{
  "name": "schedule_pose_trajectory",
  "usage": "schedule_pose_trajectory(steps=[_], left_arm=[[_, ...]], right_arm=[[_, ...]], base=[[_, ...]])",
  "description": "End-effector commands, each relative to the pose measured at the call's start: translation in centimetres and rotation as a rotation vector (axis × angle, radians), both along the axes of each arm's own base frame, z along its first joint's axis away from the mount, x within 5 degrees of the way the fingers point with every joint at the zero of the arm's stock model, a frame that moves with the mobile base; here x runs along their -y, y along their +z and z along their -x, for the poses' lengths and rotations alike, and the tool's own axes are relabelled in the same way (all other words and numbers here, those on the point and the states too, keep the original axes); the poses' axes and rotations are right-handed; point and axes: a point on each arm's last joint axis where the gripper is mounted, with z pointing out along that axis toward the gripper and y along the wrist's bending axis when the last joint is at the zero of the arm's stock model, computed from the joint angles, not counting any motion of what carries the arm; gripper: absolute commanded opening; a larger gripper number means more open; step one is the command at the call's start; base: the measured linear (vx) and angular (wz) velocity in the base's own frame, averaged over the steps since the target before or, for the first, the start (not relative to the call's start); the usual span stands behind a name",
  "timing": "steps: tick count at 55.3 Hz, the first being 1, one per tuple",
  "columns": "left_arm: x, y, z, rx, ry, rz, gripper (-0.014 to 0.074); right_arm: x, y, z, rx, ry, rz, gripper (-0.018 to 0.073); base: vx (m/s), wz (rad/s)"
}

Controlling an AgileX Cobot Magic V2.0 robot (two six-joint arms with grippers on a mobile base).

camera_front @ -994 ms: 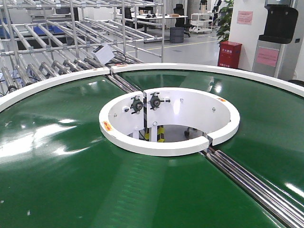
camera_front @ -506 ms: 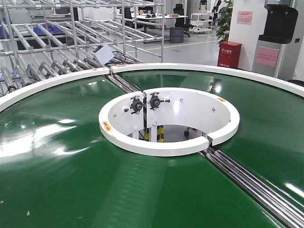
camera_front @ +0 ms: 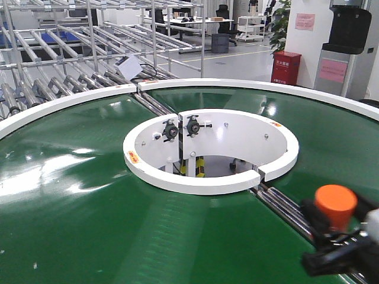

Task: Grab orange capacitor from left shelf to right conveyor
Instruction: 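Lower the held cylinder onto the green belt with the right gripper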

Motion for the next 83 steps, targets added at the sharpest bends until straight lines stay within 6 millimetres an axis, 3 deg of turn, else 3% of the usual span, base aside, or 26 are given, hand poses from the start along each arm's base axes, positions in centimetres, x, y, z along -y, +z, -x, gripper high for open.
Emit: schedule_pose_trajectory(steps=[1, 8, 18, 41, 53, 64, 83], left_arm=[[-0.1, 1.8, 0.2, 0.109, -0.005, 0.037, -0.0006], [-0.1, 1.8, 0.2, 0.109, -0.005, 0.037, -0.0006], [-0.1, 1.8, 0.2, 0.109, -0.005, 0.037, -0.0006], [-0.1, 1.8, 0.2, 0.109, -0.005, 0.037, -0.0006], [-0.1, 1.8, 0.2, 0.109, -0.005, 0.037, -0.0006], [-0.1, 1.8, 0.2, 0.109, -0.005, 0.037, -0.0006], [-0.1, 1.8, 0.2, 0.109, -0.005, 0.037, -0.0006]], right_arm=[[-0.8, 0.1, -2.3, 0.123, 0.012, -0.012, -0.0007], [-1.7, -4.0, -5.5, 0.034, 0.021, -0.061, -0.0007], [-2.3, -8.2, -7.7, -0.025, 0.026, -0.117, -0.0007], [-2.4, -12.4, -8.3, -0.100, 0.013, -0.093, 0.0004], [-2.3, -13.2, -8.1, -0.128, 0.011, -0.086, 0.0038], [-2.4, -13.2, -8.1, -0.129, 0.012, -0.086, 0.0185], [-2.3, -12.3, -8.1, -0.102, 0.013, -0.093, 0.0640]], base=[[0.00, 0.00], [0.00, 0.00], [0.00, 0.00], [0.00, 0.00], [0.00, 0.00], [0.00, 0.00], [0.00, 0.00]])
